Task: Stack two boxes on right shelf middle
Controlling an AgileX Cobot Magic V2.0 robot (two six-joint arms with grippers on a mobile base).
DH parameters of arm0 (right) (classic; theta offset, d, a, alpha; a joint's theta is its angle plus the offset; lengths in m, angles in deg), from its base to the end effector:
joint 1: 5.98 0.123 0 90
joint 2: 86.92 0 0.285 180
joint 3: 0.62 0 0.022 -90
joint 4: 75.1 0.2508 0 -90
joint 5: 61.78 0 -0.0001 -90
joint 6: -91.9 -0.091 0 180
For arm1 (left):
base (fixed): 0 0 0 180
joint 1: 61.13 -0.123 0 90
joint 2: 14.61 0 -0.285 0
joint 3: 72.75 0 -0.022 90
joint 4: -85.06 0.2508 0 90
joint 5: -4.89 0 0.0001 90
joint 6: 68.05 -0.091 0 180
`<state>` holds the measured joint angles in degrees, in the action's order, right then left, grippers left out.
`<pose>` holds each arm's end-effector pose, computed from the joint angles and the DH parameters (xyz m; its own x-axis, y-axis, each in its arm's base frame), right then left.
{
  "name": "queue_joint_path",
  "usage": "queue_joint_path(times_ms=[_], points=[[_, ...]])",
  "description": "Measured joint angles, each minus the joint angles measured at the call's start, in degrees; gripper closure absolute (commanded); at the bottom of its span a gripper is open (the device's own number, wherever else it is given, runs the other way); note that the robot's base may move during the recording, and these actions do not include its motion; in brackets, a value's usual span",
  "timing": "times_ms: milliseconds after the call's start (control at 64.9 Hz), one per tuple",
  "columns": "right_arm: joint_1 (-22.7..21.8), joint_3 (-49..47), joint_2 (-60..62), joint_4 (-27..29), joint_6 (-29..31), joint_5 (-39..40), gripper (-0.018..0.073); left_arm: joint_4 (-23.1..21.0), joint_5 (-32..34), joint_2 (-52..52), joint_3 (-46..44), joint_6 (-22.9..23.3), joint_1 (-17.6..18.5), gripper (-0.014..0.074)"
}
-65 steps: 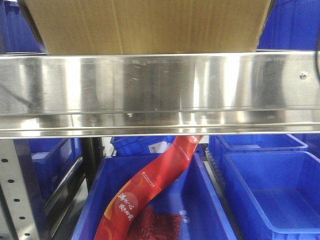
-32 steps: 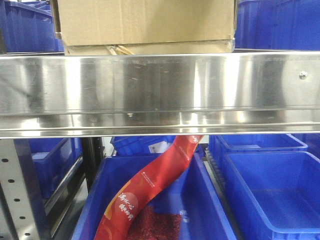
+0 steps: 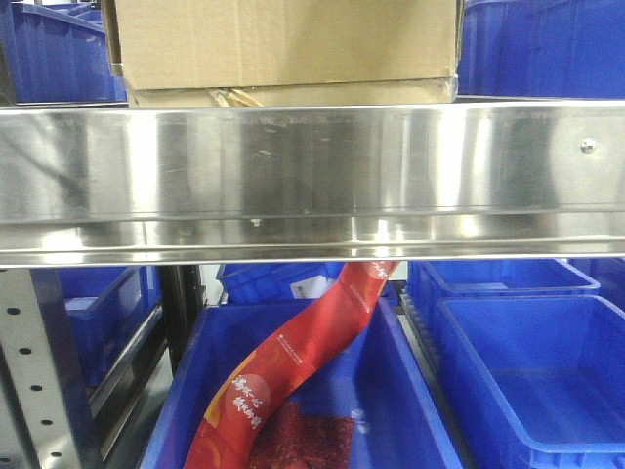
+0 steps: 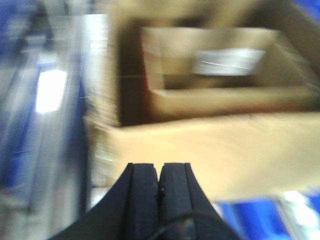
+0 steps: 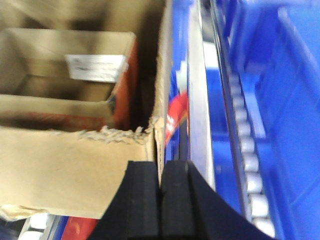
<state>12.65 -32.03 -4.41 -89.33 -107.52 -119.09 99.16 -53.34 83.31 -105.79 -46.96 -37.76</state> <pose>0.3211 0.0884 0.4794 -0.5294 0.0295 -0.8479 -0.0416 0.9973 0.0607 0.3124 -0.1145 0.4840 -0.5304 -0.0206 -0.8475 0.1060 0.9902 -0.0904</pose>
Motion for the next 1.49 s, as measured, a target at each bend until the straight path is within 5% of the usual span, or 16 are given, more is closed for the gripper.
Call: queue_joint_path(times_ms=[400, 693, 955, 1155, 1494], points=[[-1.37, 36.84, 18.1, 3.17, 0.47, 31.24, 0.072, -4.49, 31.68, -21.15, 42.1, -4.69, 0.0, 0.0687], [-7.87, 65.37, 37.12, 2.74, 0.47, 46.86, 0.072, -4.49, 44.12, -37.79, 65.06, -4.91, 0.0, 0.0687], [-8.55, 79.78, 57.21, 2.03, 0.5, 47.27, 0.072, -4.49, 45.2, -53.51, 77.45, -4.96, 0.0, 0.0687], [-8.55, 80.83, 70.2, 2.03, 0.5, 38.33, 0.072, -4.49, 43.5, -65.23, 79.26, -4.96, 0.0, 0.0687], [-8.58, 80.82, 78.74, 2.03, 0.62, 36.9, 0.072, -4.49, 44.61, -73.47, 79.39, -4.96, -0.09, 0.0687]])
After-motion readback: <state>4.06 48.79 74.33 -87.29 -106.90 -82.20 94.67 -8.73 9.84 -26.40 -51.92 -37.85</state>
